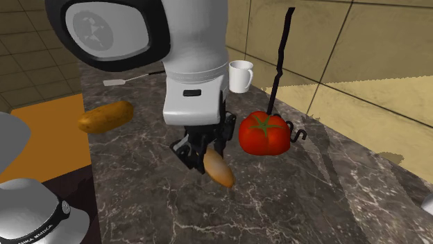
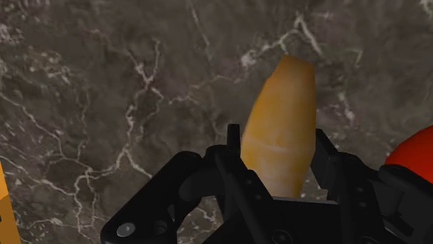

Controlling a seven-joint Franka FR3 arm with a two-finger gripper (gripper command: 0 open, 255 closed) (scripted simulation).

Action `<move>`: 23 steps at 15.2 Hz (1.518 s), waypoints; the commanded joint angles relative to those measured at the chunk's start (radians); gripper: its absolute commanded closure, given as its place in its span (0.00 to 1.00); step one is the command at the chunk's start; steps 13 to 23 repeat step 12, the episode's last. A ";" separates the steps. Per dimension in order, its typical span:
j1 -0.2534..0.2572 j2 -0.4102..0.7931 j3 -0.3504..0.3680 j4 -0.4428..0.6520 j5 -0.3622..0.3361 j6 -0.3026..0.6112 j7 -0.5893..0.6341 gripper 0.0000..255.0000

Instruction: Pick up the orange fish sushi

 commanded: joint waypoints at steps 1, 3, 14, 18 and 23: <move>-0.001 -0.008 -0.001 0.023 0.000 -0.031 -0.002 1.00; 0.000 -0.016 0.000 0.043 0.000 -0.059 -0.002 1.00; 0.000 -0.036 0.001 0.123 0.001 -0.159 -0.003 1.00; 0.000 -0.036 0.001 0.123 0.001 -0.159 -0.003 1.00; 0.000 -0.036 0.001 0.123 0.001 -0.159 -0.003 1.00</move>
